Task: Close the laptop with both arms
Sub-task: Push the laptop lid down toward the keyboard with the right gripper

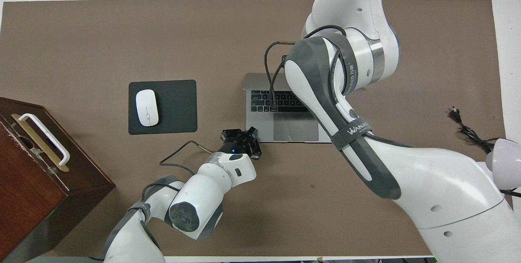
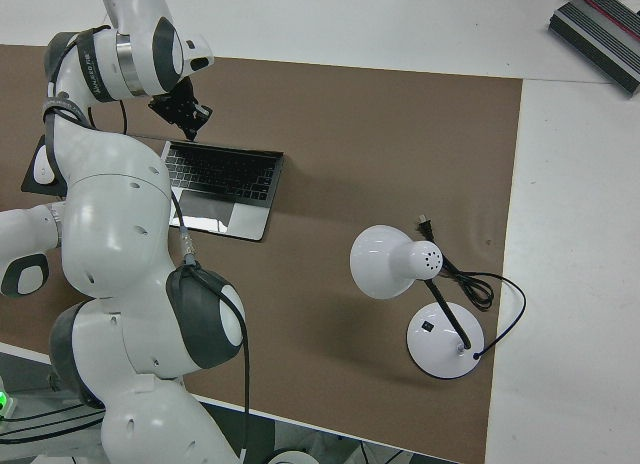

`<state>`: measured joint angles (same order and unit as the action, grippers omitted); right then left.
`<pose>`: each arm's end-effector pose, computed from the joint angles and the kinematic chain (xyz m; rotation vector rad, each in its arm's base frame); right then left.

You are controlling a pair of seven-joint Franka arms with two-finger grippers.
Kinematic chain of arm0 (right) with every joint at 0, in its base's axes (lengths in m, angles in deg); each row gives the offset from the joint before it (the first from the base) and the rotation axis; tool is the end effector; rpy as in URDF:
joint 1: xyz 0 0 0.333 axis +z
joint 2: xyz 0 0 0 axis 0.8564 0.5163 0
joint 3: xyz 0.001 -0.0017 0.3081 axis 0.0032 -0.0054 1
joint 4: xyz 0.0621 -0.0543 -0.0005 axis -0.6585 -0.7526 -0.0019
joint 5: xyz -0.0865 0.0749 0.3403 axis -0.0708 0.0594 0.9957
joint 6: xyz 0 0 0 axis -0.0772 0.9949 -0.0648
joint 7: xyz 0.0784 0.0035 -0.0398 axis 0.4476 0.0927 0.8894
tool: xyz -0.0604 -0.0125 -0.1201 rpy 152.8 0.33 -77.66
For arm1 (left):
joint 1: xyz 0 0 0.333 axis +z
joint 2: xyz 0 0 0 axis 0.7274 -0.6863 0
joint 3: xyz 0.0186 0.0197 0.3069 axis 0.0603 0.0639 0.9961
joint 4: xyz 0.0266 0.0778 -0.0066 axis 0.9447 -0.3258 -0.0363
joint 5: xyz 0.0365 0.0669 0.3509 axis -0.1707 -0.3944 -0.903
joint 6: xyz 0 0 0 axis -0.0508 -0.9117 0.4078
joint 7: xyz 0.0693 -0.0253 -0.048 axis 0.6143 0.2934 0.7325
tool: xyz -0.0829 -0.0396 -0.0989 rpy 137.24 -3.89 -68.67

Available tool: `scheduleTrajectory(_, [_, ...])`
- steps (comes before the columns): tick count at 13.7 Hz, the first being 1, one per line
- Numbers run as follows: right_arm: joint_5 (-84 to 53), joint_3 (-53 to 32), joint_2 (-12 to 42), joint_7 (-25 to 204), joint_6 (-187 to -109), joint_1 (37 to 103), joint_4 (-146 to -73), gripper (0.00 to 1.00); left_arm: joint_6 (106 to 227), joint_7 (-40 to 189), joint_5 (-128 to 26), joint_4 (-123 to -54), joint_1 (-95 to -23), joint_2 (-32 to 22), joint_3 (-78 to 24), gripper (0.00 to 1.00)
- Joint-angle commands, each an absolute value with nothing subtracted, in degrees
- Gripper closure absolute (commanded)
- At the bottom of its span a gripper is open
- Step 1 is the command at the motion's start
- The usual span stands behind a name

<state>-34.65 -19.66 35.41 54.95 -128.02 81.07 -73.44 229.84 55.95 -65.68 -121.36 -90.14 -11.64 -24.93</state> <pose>0.6271 0.2622 0.3911 -3.0107 0.2017 0.2540 0.3947 -0.3469 0.2685 2.5812 -0.8222 0.9906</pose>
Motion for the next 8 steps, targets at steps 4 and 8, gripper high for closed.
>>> scheduleTrajectory(4, [-32.7, -19.1, 32.5, 56.6, -133.9, 80.2, -82.3, 1.0, 228.9, 54.1, -65.5, -125.6, -90.8, -11.9, -23.9, 1.0])
scheduleTrajectory(8, [-32.7, -19.1, 32.7, 56.7, -136.4, 80.2, -85.2, 1.0, 228.9, 54.1, -65.5, -125.6, -90.8, -11.9, -23.8, 1.0])
